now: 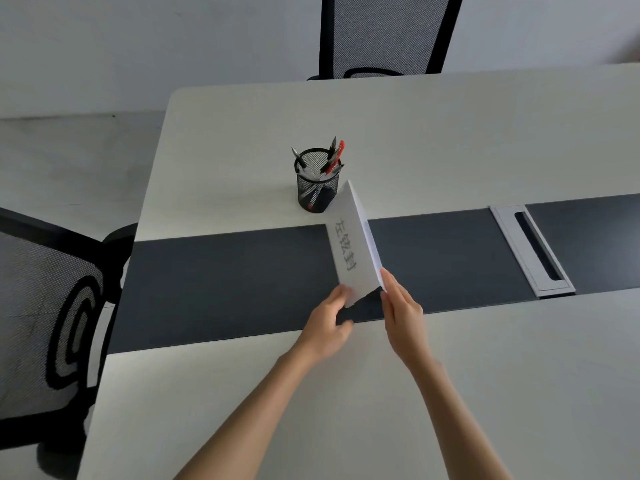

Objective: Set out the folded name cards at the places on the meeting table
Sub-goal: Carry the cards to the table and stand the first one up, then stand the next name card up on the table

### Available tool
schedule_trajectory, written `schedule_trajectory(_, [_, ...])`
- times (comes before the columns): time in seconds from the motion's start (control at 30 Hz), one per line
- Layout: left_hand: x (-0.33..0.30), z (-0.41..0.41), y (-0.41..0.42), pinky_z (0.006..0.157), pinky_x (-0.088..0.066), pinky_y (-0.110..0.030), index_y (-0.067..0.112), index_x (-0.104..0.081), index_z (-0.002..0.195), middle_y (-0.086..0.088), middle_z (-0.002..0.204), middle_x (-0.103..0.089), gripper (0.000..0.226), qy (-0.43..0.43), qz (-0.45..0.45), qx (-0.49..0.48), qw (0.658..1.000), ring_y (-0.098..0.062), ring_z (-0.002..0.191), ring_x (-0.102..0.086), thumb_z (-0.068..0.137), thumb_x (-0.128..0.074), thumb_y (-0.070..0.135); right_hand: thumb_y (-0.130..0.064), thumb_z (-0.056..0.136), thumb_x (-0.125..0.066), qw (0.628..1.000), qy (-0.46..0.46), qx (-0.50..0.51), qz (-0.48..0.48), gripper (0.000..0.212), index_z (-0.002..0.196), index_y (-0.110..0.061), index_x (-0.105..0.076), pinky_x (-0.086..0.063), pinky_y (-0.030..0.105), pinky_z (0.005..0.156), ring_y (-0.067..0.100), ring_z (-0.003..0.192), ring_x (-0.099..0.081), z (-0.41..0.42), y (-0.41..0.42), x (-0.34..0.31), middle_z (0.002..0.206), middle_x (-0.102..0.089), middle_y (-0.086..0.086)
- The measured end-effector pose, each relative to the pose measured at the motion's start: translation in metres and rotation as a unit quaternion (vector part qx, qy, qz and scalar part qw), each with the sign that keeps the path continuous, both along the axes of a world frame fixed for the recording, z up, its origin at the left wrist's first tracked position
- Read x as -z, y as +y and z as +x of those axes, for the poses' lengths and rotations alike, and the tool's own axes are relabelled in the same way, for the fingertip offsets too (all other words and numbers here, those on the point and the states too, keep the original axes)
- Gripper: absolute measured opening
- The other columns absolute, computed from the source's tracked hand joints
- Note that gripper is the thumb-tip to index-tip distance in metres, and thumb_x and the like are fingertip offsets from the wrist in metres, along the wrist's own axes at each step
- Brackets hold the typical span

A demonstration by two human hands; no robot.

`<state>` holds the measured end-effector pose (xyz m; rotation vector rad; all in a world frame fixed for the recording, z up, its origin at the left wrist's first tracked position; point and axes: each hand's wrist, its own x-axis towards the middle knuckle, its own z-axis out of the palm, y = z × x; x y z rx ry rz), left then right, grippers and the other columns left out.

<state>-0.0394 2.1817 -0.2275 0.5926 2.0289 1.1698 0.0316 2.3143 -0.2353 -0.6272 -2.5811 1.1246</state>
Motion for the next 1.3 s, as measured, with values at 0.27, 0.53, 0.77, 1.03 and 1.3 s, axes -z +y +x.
schedule_trajectory(0.27, [-0.014,0.004,-0.008,0.100,-0.033,-0.019,0.012,-0.038,0.135,-0.007,0.139,-0.048,0.049,-0.004,-0.048,-0.032,0.998,-0.019,0.126,-0.046,0.086,-0.044,0.006,-0.009,0.091,-0.044,0.996,-0.088,-0.016,-0.030,0.055,0.142,-0.012,-0.023,-0.031,0.032,0.107,0.026,0.133,-0.037,0.006,-0.001,-0.010,0.146,-0.037,0.010])
schedule_trajectory(0.53, [-0.071,0.044,-0.108,0.086,-0.043,-0.022,0.012,-0.054,0.118,-0.004,0.113,-0.064,0.031,0.025,-0.082,-0.073,0.994,-0.018,0.103,-0.060,0.090,-0.043,0.013,-0.006,0.089,-0.047,0.984,-0.088,-0.016,-0.153,0.034,0.123,-0.010,-0.051,-0.044,0.022,0.094,0.020,0.110,-0.057,0.104,-0.063,-0.060,0.122,-0.060,0.007])
schedule_trajectory(0.77, [-0.109,0.121,-0.247,0.088,-0.044,-0.023,0.019,-0.059,0.104,0.009,0.093,-0.065,0.020,0.058,-0.057,-0.132,0.988,0.003,0.087,-0.062,0.090,-0.047,0.014,-0.028,0.091,-0.048,0.950,-0.094,-0.035,-0.295,0.019,0.108,-0.036,-0.052,-0.044,0.027,0.099,0.001,0.109,-0.056,0.241,-0.148,-0.074,0.118,-0.058,-0.004])
schedule_trajectory(1.03, [-0.100,0.197,-0.334,0.096,-0.042,-0.036,0.026,-0.049,0.123,0.000,0.109,-0.058,0.031,0.048,-0.054,-0.172,0.982,-0.021,0.107,-0.056,0.094,-0.037,0.030,-0.081,0.059,-0.048,0.911,-0.053,-0.022,-0.408,0.066,0.118,-0.053,-0.039,-0.040,0.027,0.098,0.006,0.118,-0.050,0.303,-0.213,-0.080,0.130,-0.051,-0.008])
schedule_trajectory(1.3, [-0.081,0.223,-0.325,0.052,-0.034,-0.013,0.022,-0.059,0.106,-0.010,0.084,-0.060,0.022,0.142,-0.033,-0.159,0.976,-0.013,0.055,-0.048,0.085,-0.058,0.016,-0.018,0.084,-0.059,0.981,-0.014,0.064,-0.184,0.030,0.110,-0.033,-0.056,-0.046,0.045,0.096,0.019,0.106,-0.051,0.282,-0.222,-0.082,0.117,-0.047,0.000])
